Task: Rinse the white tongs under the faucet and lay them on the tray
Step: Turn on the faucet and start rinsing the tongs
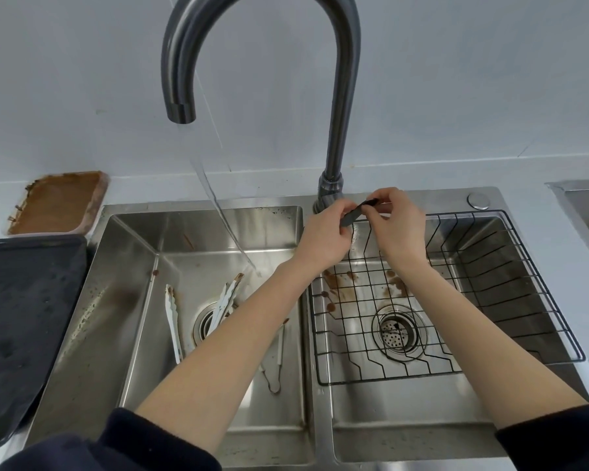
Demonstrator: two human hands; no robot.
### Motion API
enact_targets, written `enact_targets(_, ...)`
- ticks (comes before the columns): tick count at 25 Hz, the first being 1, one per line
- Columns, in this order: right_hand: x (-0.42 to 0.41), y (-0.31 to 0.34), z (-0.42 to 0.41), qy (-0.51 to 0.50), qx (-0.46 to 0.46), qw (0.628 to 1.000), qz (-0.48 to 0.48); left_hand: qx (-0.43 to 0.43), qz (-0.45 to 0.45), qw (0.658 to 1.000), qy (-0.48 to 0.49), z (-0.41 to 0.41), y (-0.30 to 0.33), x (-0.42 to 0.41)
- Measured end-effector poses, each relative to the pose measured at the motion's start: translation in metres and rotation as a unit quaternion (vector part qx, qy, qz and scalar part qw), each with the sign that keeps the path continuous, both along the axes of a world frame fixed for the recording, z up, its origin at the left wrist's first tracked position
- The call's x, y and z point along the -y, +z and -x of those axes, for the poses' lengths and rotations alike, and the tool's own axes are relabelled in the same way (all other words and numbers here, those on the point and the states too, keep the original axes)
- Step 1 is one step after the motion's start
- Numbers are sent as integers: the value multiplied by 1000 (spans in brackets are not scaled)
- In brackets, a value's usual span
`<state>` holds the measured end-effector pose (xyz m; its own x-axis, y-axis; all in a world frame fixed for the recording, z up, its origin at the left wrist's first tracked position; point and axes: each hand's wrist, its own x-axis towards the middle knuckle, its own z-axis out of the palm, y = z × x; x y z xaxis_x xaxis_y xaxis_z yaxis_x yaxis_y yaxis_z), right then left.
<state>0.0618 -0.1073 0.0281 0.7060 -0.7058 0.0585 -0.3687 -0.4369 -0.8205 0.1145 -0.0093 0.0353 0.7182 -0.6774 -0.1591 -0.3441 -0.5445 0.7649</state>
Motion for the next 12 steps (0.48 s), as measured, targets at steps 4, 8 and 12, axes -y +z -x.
enact_targets(4, 0, 1, 1, -8, 1, 1000, 3, -5, 4, 1000, -6, -2, -1, -1)
enact_targets(8, -6, 1, 4, -4, -42, 996, 78, -15, 22, 1000, -16, -2, 1, -8)
enact_targets(12, -27, 10, 0, 19, -8, 993, 115, -15, 18, 1000, 0, -6, -1, -31)
